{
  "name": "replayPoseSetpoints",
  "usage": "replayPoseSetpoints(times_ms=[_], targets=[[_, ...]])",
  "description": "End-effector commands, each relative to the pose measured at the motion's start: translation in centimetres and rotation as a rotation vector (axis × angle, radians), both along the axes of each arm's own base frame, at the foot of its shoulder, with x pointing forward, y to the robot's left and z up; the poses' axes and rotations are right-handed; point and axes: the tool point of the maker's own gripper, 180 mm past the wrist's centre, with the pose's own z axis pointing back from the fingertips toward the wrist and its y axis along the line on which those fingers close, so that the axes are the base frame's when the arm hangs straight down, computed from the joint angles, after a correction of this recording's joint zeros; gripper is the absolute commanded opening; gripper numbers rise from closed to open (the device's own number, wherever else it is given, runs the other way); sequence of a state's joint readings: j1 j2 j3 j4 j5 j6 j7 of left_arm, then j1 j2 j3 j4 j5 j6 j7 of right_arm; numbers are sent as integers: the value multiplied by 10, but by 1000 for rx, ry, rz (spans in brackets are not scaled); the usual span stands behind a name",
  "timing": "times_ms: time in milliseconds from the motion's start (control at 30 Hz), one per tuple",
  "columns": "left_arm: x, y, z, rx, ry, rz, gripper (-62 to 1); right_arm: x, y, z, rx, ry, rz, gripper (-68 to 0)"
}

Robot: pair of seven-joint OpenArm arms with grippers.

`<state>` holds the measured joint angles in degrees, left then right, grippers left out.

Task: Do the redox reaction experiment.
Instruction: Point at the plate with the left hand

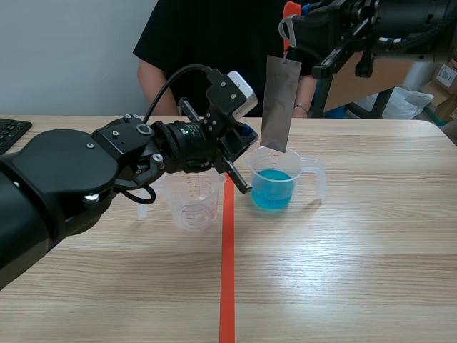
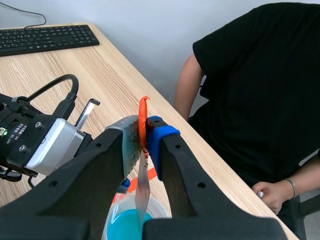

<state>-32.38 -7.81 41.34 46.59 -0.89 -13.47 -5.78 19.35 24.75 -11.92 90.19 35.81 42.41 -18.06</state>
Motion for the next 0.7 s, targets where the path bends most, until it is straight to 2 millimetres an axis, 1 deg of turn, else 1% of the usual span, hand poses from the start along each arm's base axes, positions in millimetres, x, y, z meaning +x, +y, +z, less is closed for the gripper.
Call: replayPoseSetpoints(times_ms=[0, 267, 367, 433, 533, 600, 667], targets=[[5, -4, 15, -26, -36, -3, -563, 2, -1, 16, 13, -43, 8, -660], [6, -3, 15, -25, -36, -1, -562, 2, -1, 16, 13, -43, 8, -660], [6, 2, 13, -16, -35, 4, -563, 2, -1, 16, 13, -43, 8, -660], [8, 11, 13, -24, -32, 17, -563, 2, -1, 16, 13, -43, 8, -660], [7, 34, 21, -64, -36, 41, -562, 2, -1, 16, 13, -43, 8, -660], [1, 49, 26, -59, -49, 41, -563, 2, -1, 16, 13, -43, 8, -660], [-9, 66, 29, -38, -62, 35, -562, 2, -1, 16, 13, -43, 8, -660]])
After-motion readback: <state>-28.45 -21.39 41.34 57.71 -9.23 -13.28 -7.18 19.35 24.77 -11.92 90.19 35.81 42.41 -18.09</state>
